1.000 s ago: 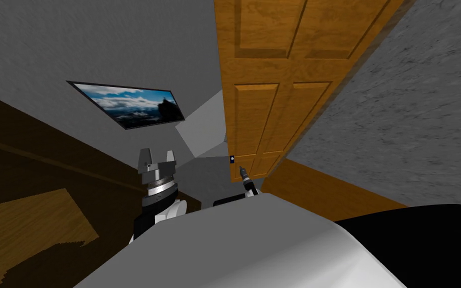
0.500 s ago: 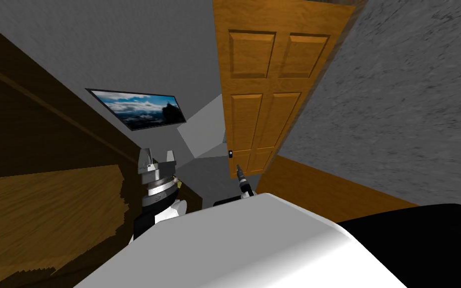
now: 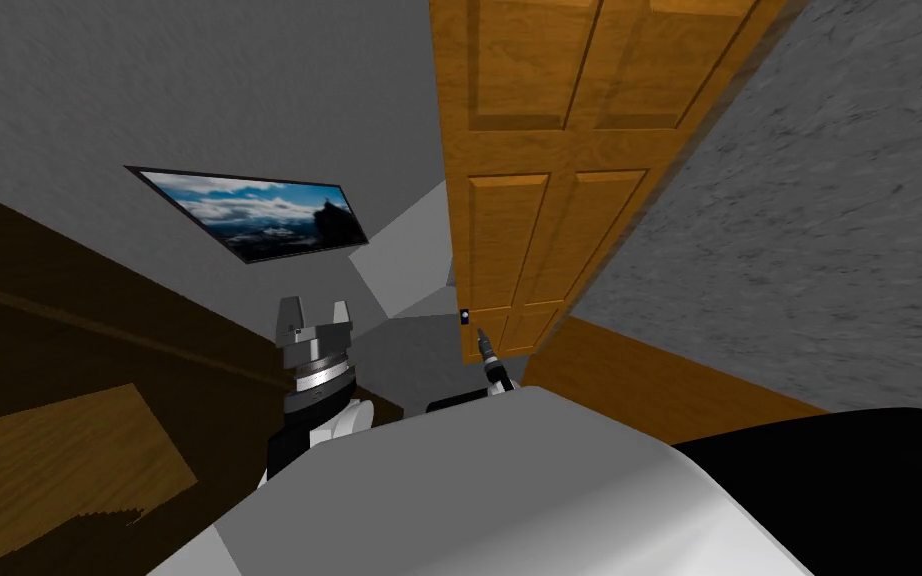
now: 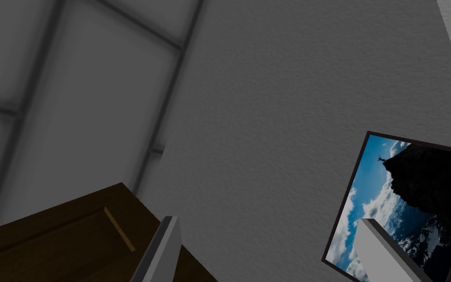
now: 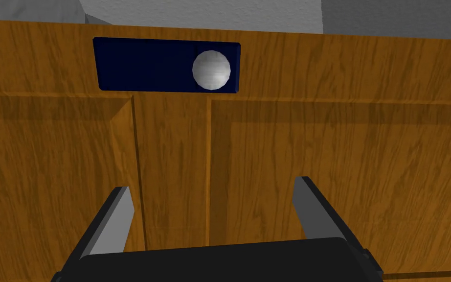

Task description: Push the door open

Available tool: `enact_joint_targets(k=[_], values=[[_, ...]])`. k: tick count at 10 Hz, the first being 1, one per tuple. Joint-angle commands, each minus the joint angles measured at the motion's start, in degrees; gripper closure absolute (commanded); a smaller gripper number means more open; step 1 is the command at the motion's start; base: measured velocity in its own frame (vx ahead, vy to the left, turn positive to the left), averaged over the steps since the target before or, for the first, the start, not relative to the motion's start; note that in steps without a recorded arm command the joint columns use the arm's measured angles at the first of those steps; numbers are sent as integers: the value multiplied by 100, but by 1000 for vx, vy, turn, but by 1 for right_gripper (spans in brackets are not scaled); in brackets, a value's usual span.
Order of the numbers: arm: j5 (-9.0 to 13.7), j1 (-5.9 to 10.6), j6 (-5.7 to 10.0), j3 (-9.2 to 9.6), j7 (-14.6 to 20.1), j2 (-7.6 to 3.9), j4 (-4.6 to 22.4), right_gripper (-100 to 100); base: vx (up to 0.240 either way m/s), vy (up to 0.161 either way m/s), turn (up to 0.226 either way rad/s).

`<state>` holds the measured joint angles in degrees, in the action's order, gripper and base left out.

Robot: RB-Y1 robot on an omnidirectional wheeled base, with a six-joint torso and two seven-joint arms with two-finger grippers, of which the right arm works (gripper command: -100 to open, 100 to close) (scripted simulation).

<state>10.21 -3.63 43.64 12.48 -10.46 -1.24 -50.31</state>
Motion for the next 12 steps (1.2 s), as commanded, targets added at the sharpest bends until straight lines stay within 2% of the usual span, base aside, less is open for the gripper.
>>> enact_joint_targets(k=[1, 4, 7, 8, 9, 12], values=[[2, 45, 56, -34, 13, -33, 80, -100, 253, 36, 30], [5, 94, 105, -87, 30, 17, 146, -100, 243, 44, 25], [8, 142, 152, -139, 46, 211, 210, -100, 220, 32, 24], [8, 125, 125, -127, 44, 160, 175, -100, 91, 4, -6], [8, 125, 125, -127, 44, 160, 175, 100, -21, 2, 3], [8, 125, 125, -127, 44, 160, 175, 100, -23, -1, 4]])
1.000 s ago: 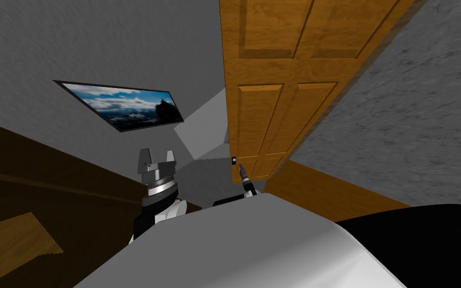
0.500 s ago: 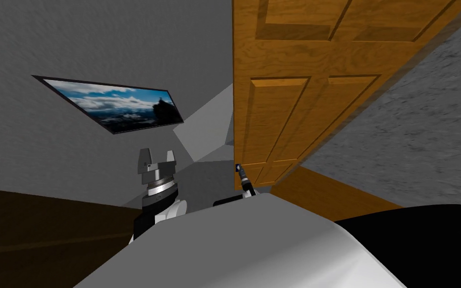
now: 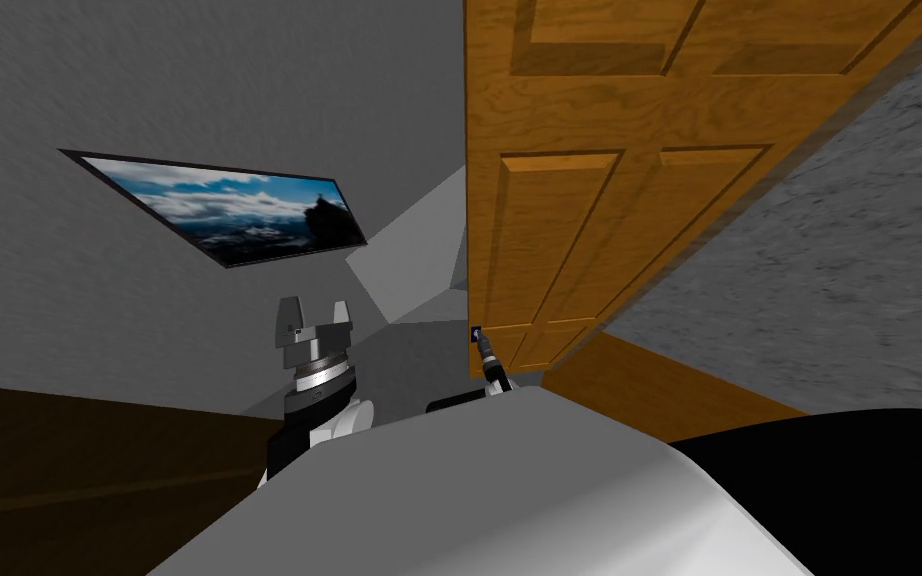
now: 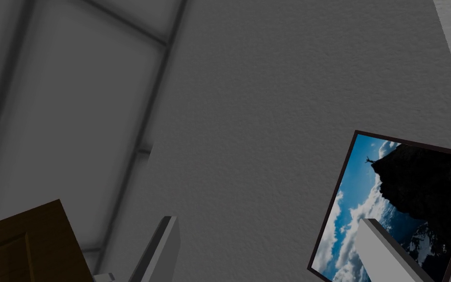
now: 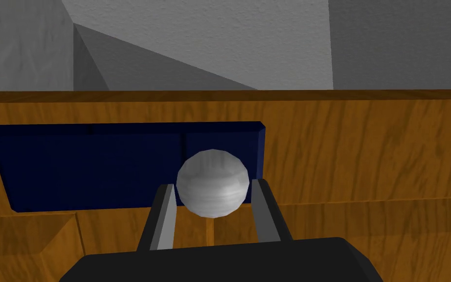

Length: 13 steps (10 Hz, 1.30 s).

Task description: Push the door open

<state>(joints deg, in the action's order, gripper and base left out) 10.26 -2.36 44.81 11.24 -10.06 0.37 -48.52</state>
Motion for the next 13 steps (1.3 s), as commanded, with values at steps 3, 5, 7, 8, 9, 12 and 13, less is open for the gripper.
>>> enact_joint_targets(k=[3, 5, 7, 8, 9, 12, 13], values=[[60, -5, -17, -113, -45, -119, -5, 100, 42, 7, -24], [113, 0, -27, -215, -86, -182, -17, 100, 207, 19, -123], [113, 120, 73, -80, -51, -201, 238, -100, 103, -16, -136], [116, 143, 66, 2, -43, -233, 255, -100, -13, -55, -288], [120, 172, 57, 105, -33, -262, 275, -100, -32, -64, -273], [134, 266, 26, 440, -1, -307, 343, -100, -37, -72, -283], [137, 292, 18, 533, 8, -307, 362, -100, -30, -42, -286]])
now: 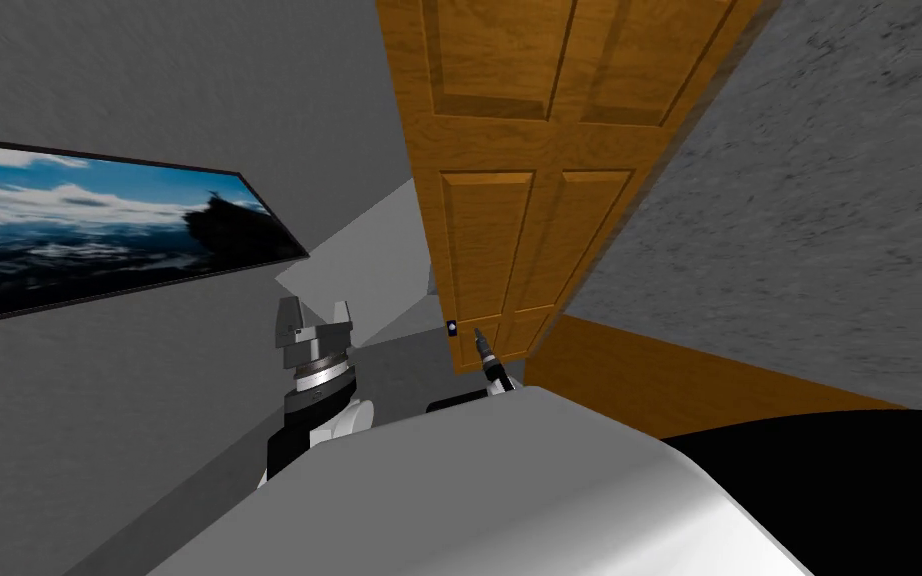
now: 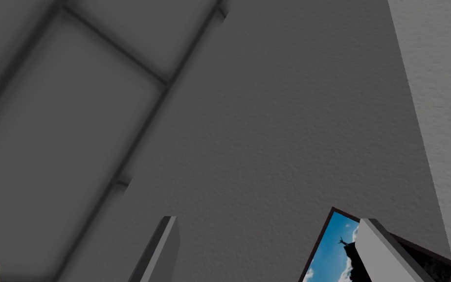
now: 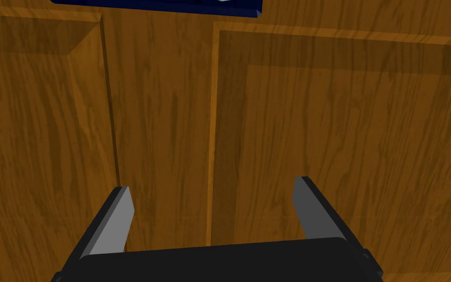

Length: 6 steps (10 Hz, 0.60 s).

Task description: Push the door open

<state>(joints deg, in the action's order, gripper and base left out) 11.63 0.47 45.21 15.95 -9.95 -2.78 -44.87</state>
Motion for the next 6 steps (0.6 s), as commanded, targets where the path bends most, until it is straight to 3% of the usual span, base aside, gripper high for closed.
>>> enact_joint_targets(k=[1, 3, 6], values=[[5, 36, -30, 158, 6, 14, 16, -100, -28, -27, -291], [12, 90, -48, 350, 25, 42, 55, -100, -22, -20, -216], [25, 181, -77, 675, 56, 140, 120, -100, -41, -1, -301]])
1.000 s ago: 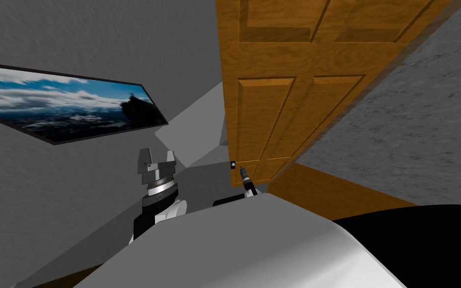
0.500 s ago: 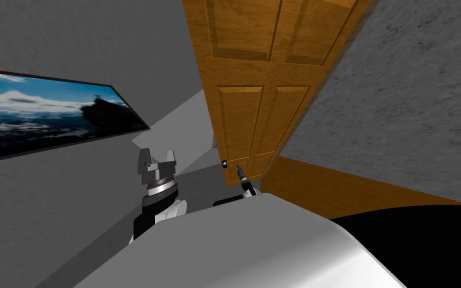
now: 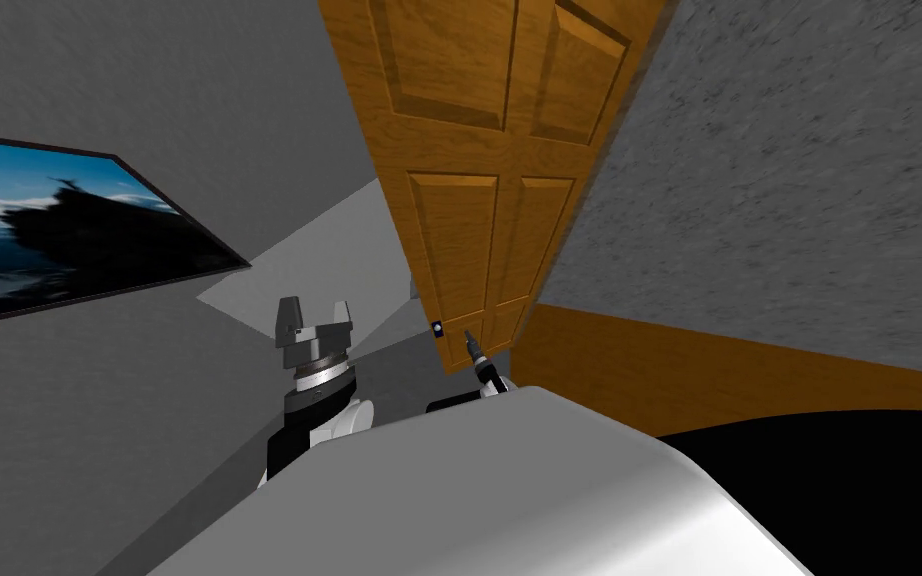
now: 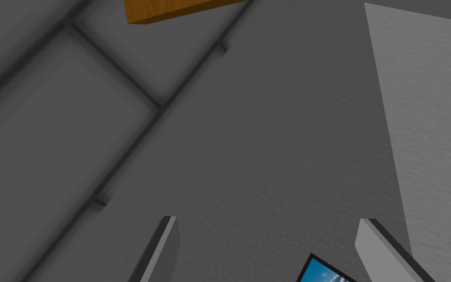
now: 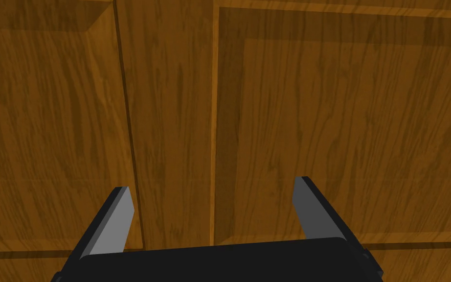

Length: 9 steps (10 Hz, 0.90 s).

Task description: Push the door open

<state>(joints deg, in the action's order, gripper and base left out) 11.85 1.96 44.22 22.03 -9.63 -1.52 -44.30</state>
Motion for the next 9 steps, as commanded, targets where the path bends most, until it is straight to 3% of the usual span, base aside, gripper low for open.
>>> enact_joint_targets(k=[1, 5, 8, 9], values=[[8, 67, 11, 193, 36, 73, 88, -100, -68, 34, -262], [20, 156, -18, 510, 66, 282, 152, -100, -123, 96, -206], [24, 179, -25, 590, 74, 359, 168, -100, -127, 133, -60], [25, 173, -52, 575, 80, 328, 130, -100, -58, 69, -16]])
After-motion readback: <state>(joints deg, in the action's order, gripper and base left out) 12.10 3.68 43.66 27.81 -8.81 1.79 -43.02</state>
